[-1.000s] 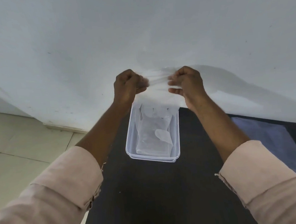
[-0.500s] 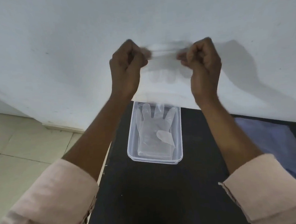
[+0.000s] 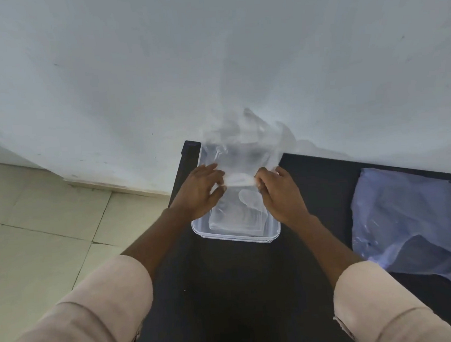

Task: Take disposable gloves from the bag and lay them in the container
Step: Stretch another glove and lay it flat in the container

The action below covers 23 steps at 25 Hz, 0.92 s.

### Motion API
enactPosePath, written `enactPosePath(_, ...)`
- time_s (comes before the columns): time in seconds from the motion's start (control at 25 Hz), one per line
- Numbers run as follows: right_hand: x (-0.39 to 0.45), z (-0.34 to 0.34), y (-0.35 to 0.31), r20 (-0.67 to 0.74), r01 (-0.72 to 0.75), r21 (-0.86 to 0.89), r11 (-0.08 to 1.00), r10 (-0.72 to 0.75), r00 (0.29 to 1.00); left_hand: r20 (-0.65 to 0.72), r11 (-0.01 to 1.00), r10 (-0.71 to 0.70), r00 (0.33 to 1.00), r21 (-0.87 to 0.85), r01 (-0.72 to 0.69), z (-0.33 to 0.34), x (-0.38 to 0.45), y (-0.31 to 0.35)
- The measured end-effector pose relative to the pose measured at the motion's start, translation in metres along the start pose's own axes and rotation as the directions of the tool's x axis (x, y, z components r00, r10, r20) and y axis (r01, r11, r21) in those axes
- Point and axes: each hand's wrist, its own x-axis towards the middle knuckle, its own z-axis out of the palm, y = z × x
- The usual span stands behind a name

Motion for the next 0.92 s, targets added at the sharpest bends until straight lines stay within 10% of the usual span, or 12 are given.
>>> enactPosePath(0.44,0.002,0.003,0.009,0.404,0.202,-0.407,0.891,-0.023,0.915,0.340,0.910,-0.019,0.940,0.395,-0.125,0.000,-0.002,-0.002)
enactPosePath(0.92,0.023,-0.016,0.007,0.838,0.535,-0.437,0.723,0.111,0.534,0.589,0.780,-0.059,0.806,0.531,-0.331,-0.010,0.005,0.000)
